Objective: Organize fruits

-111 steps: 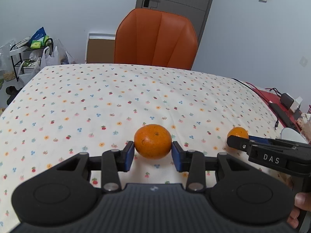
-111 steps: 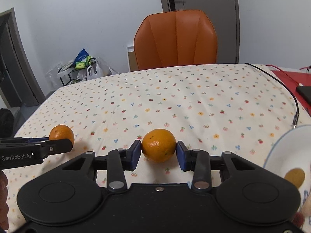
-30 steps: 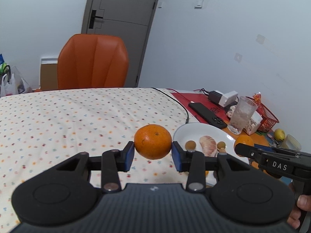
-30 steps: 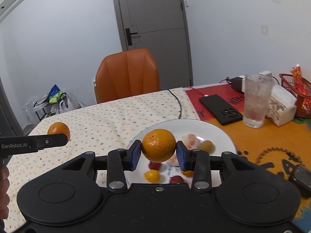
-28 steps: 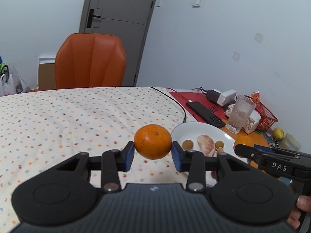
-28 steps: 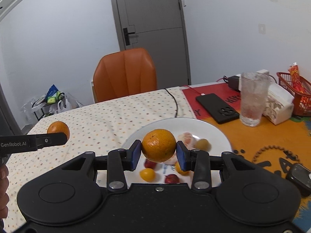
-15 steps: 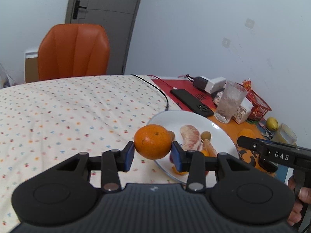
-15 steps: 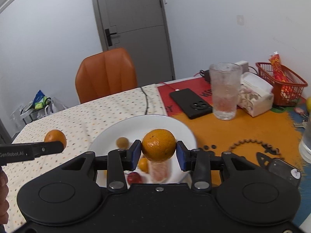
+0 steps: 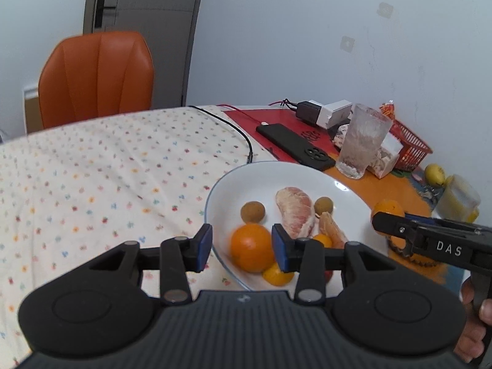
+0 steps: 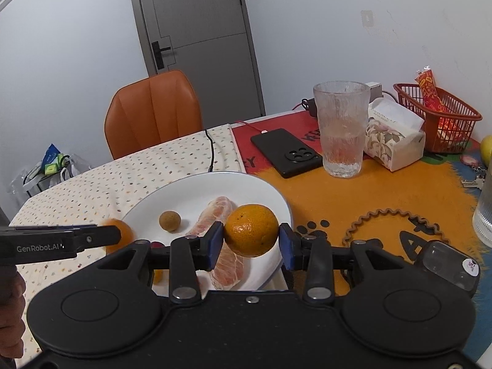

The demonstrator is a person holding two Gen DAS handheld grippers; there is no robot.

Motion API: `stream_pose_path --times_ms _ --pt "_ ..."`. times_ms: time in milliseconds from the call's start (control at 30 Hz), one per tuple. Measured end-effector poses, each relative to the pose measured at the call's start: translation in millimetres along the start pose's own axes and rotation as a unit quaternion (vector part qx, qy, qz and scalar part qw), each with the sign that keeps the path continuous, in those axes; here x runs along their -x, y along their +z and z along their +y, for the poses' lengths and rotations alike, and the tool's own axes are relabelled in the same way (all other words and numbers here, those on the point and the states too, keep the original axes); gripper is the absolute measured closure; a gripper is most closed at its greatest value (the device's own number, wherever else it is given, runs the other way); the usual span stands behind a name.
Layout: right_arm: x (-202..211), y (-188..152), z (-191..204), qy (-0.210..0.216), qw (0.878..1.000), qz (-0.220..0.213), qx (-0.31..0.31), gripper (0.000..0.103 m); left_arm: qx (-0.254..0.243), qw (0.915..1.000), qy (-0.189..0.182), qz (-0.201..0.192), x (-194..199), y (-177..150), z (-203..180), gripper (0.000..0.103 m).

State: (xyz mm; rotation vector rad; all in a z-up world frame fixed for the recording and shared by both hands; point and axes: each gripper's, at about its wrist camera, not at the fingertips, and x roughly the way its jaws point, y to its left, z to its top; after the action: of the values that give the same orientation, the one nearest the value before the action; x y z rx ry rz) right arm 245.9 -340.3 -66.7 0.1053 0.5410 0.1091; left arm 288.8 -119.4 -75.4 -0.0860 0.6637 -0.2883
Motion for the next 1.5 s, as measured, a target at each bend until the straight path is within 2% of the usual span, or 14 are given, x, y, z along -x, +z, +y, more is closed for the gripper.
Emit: stream_pose_path --times_ms 167,233,367,633,767,833,1100,1233,1500 --pt "-5.0 -1.6 -1.1 -0.001 1.000 0.003 -0.003 0.065 0.010 0.9999 0.002 -0.002 3.9 1.3 2.5 0.061" --pt "-3.8 -1.6 -0.1 0.000 1.000 -0.002 -0.003 0.059 0.014 0.9999 0.003 -0.001 7.0 0.5 4.7 0.060" --pt "2.4 -0.1 2.9 0.002 1.000 -0.012 -0.005 0.055 0.026 0.9996 0.007 -0.004 16.9 -0.5 12.6 0.056" --pt "13.6 2.1 21.5 0.031 0.999 -0.019 -0.002 0.047 0.036 0.9989 0.019 -0.024 46.8 -0.6 24.1 0.027" --pt "17.3 0.4 35.2 0.049 0.999 -0.017 0.006 0.042 0.042 0.9983 0.026 -0.029 64.2 -3.0 31.1 0.021" --pt "19.8 -0.7 41.5 0.056 0.998 -0.018 0.009 0.036 0.047 0.9980 0.030 -0.031 72.9 -4.2 35.6 0.016" --pt "35.4 -2.1 60.5 0.080 0.996 -0.031 0.022 0.014 0.079 0.9947 0.056 -0.033 102.5 -10.6 57.4 0.013" --pt "42.7 -2.7 68.1 0.089 0.995 -0.036 0.024 0.001 0.086 0.9940 0.058 -0.034 117.9 -15.5 63.1 0.012" --pt "56.9 -6.3 77.5 0.081 0.996 -0.031 0.025 0.000 0.088 0.9914 0.083 -0.050 150.8 -29.8 64.0 0.004"
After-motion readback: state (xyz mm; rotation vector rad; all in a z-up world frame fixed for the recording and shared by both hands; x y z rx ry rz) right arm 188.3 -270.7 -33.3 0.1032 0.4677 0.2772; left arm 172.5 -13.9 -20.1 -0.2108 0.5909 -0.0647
